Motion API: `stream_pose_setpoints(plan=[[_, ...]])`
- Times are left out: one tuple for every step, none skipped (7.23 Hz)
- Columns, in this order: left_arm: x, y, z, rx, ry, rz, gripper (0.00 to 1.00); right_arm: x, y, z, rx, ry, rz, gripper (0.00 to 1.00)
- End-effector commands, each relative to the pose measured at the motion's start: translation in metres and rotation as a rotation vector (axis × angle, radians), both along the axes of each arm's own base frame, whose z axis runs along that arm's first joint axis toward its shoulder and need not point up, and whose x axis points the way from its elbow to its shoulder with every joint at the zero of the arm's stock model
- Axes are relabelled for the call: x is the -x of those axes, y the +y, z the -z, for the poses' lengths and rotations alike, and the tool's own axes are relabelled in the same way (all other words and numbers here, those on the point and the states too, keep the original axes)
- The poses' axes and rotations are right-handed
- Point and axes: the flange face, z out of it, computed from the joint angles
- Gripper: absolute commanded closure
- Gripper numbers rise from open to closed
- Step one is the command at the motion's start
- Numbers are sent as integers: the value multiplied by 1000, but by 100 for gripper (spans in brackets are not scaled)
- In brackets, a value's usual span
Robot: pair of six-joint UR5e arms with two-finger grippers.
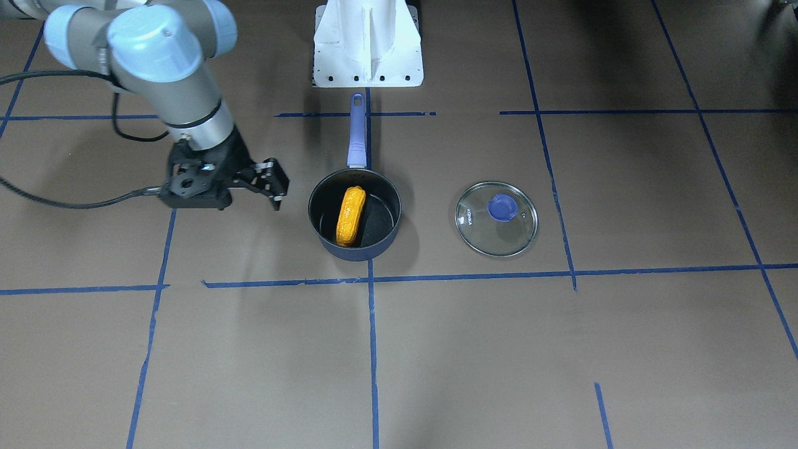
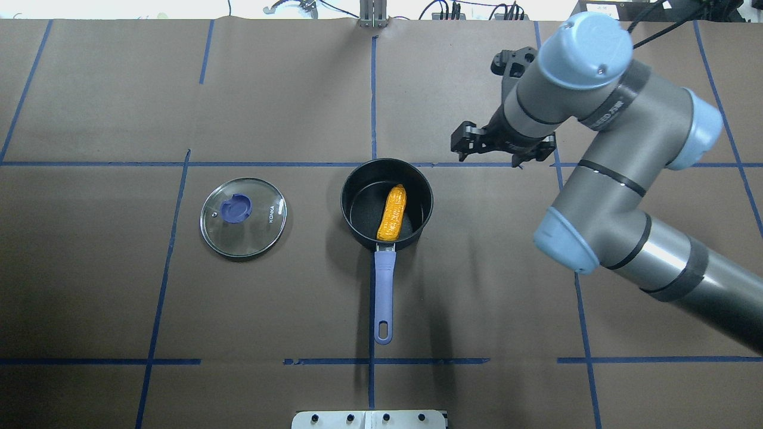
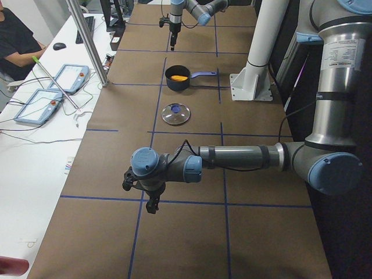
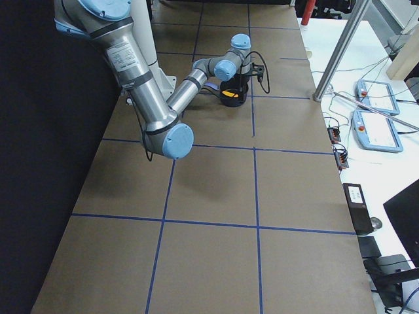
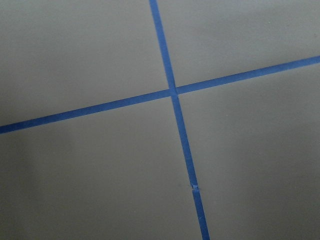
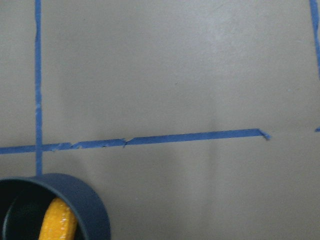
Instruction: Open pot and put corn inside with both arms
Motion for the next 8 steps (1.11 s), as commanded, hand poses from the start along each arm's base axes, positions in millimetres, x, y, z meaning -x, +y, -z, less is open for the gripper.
stream_pose_setpoints(plan=[[10, 3, -2, 39, -1, 35, 0, -67, -24, -62, -50, 56, 76, 0], [10, 4, 0, 59, -3, 56, 0, -104, -34, -102, -75, 93, 120, 0], [10, 2, 2, 58, -3, 60, 0, -137, -47, -135, -89, 131, 143, 0], [10, 0, 5, 65, -4, 73, 0, -169, -66, -168, -59, 131, 158, 0], [11, -1, 11, 63, -4, 84, 0, -209, -84, -200, -42, 111, 185, 0], [11, 0, 14, 67, -4, 92, 0, -249, -93, -231, -37, 83, 208, 0], [10, 0, 15, 66, -4, 92, 0, -293, -93, -271, -45, 56, 243, 0], [11, 0, 16, 63, -4, 92, 0, -336, -95, -295, -77, 47, 256, 0]])
